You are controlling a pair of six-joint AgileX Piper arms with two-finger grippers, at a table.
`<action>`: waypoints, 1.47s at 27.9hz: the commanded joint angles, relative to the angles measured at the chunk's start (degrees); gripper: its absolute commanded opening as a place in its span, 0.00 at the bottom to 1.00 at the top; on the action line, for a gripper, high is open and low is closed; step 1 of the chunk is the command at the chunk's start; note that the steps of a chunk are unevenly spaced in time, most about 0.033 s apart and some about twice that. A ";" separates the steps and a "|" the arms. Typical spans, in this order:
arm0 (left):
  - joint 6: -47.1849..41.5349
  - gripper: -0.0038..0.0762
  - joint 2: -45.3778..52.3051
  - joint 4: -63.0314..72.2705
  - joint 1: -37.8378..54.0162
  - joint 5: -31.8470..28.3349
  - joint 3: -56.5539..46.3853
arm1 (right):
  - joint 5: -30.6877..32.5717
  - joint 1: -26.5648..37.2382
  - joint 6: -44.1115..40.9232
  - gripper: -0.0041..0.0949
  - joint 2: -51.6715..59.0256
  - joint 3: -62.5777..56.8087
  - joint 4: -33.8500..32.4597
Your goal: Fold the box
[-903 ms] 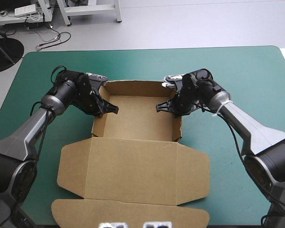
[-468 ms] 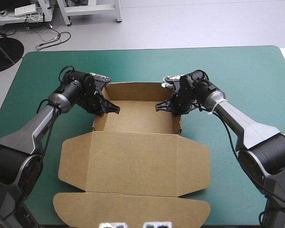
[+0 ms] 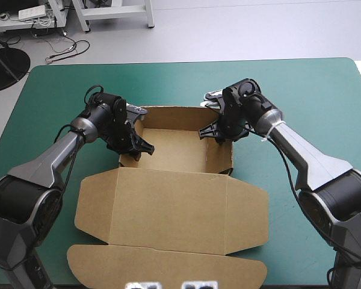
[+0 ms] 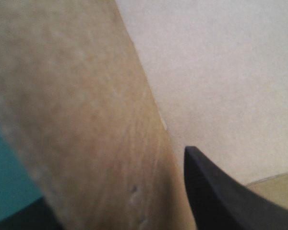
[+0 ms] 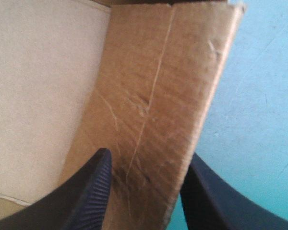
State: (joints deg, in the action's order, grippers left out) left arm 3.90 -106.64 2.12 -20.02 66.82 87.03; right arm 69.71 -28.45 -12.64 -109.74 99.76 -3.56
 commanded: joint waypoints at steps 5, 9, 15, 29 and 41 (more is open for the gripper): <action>-0.30 0.65 2.67 0.63 -0.58 2.20 7.82 | 1.99 -0.03 0.92 0.48 4.08 6.80 -2.15; -0.30 0.65 2.67 -0.92 -0.58 5.90 15.50 | 1.99 -0.03 3.72 0.48 7.63 9.83 -2.27; -1.80 0.65 4.72 -2.86 -0.58 7.11 26.28 | 1.99 -0.03 3.14 0.48 16.20 11.04 -6.01; -1.38 0.04 26.65 -7.05 -0.58 7.11 32.43 | 2.00 5.31 -2.74 0.42 24.16 7.97 -0.48; -0.10 0.04 59.93 -7.06 -0.58 3.89 -13.49 | -1.51 10.15 3.96 0.42 8.83 -0.71 19.95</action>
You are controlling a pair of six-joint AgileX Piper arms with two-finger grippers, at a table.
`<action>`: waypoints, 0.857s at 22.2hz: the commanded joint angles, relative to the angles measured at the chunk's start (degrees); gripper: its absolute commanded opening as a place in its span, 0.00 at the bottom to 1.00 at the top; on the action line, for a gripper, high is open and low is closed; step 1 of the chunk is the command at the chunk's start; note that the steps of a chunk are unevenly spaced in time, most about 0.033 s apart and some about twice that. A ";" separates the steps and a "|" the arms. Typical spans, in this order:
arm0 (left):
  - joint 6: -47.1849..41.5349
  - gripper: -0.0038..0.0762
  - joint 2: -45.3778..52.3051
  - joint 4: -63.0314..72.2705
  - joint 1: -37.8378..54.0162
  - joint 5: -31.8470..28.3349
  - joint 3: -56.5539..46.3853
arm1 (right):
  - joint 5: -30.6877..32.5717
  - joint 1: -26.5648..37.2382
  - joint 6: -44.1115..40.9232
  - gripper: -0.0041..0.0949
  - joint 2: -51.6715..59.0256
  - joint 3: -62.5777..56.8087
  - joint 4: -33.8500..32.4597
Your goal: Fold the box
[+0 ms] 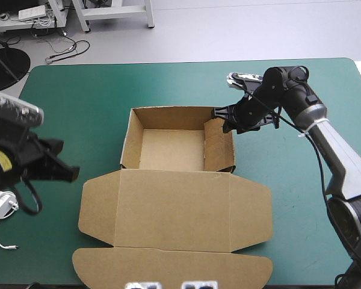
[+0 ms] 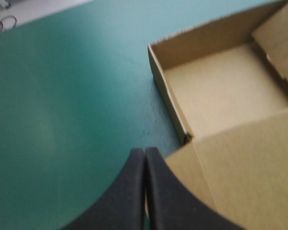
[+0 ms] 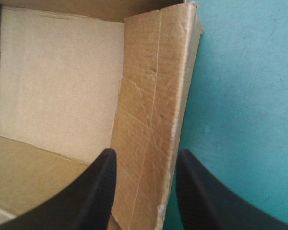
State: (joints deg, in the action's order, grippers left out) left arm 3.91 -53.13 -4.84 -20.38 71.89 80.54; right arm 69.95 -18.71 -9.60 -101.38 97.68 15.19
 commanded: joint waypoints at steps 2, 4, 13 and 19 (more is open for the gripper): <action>-0.61 0.04 14.65 -0.10 -0.22 -2.33 -17.18 | -1.43 0.41 0.92 0.41 -2.04 1.37 0.47; -0.61 0.04 21.31 -0.10 -0.22 -3.00 -26.00 | -1.85 0.41 1.07 0.41 -4.28 1.37 0.79; -3.59 0.04 35.64 -0.23 -0.22 -3.41 -46.97 | -0.12 0.83 3.44 0.02 -5.92 2.63 -8.99; -3.91 0.04 36.59 -0.09 -0.22 -3.38 -48.03 | 1.83 11.04 5.04 0.02 -0.77 3.26 -21.70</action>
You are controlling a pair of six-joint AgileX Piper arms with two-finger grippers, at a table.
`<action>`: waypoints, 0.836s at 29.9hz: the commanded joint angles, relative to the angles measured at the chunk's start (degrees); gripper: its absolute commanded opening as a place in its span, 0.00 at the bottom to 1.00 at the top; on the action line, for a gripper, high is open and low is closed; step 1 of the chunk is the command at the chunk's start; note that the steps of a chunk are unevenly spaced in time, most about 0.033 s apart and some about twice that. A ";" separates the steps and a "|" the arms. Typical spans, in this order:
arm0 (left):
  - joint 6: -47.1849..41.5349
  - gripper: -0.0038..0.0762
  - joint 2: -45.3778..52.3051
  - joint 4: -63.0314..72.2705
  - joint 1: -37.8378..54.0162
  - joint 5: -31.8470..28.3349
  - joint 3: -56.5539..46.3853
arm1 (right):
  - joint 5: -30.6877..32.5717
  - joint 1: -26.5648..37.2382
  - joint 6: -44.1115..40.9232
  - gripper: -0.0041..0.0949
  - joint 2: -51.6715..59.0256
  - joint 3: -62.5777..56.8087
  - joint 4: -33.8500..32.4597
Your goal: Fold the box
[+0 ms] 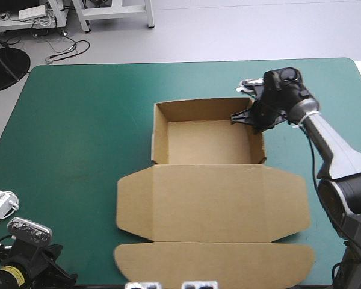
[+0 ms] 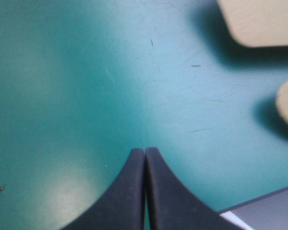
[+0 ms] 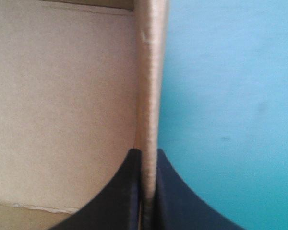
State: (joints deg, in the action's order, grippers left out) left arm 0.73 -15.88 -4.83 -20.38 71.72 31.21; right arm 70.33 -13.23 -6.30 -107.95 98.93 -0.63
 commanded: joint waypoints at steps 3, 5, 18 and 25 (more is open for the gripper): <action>-0.73 0.04 -0.66 -0.11 -0.22 -3.59 1.30 | 1.45 14.19 3.71 0.02 7.79 2.02 -5.88; -0.73 0.04 -0.66 -0.49 -0.22 -3.70 1.30 | 1.45 20.75 5.25 0.02 8.34 2.02 -5.88; -0.41 0.04 -0.76 -2.22 -0.22 -7.61 1.30 | 1.11 39.94 13.09 0.16 6.36 2.02 -6.04; -0.41 0.04 -0.76 -4.46 -0.22 -7.39 1.30 | 1.37 39.94 13.86 0.47 6.77 2.12 -4.32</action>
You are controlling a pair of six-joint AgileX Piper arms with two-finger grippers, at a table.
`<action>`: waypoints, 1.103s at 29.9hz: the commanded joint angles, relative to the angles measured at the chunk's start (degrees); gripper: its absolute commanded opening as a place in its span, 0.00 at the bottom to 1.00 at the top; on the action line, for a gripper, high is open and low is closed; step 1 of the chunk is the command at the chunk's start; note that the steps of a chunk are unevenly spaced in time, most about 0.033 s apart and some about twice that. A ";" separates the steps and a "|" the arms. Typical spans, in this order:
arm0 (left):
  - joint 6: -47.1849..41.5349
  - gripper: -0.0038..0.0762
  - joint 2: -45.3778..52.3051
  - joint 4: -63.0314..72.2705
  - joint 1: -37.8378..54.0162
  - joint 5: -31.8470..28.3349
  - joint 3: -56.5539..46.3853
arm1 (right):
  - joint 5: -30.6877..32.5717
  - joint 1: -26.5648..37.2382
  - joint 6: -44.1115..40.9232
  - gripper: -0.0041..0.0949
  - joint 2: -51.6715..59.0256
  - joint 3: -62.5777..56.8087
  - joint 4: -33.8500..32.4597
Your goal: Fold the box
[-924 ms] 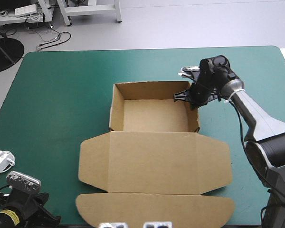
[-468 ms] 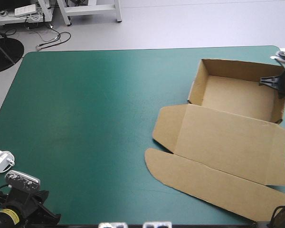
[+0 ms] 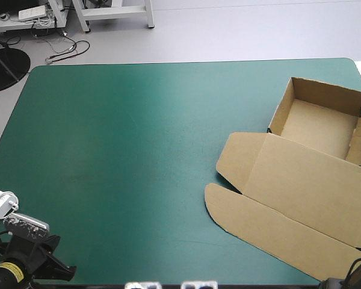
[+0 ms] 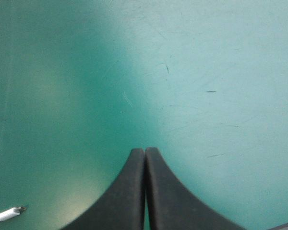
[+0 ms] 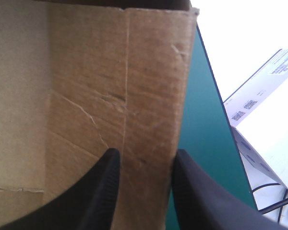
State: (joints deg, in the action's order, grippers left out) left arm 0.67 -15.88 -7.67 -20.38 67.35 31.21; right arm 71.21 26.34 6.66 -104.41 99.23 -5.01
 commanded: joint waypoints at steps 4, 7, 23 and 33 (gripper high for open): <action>0.01 0.04 -0.76 -3.10 -0.22 -3.01 1.30 | 0.49 0.37 2.02 0.47 5.83 1.82 0.04; 0.01 0.04 -0.76 -3.57 -0.22 -3.24 1.30 | 0.49 0.37 2.07 0.46 9.14 1.82 1.41; 3.50 0.04 -0.65 1.08 -0.22 -8.12 -2.70 | 0.49 -8.10 7.20 0.02 39.38 -13.78 22.48; 3.50 0.04 -0.65 1.51 -0.22 -8.12 -2.70 | -2.16 -11.65 7.20 0.02 65.48 -46.23 21.64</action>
State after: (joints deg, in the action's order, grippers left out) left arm 4.30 -15.88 -6.37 -20.38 62.27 27.22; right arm 72.10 14.86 13.31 -44.61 58.71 16.47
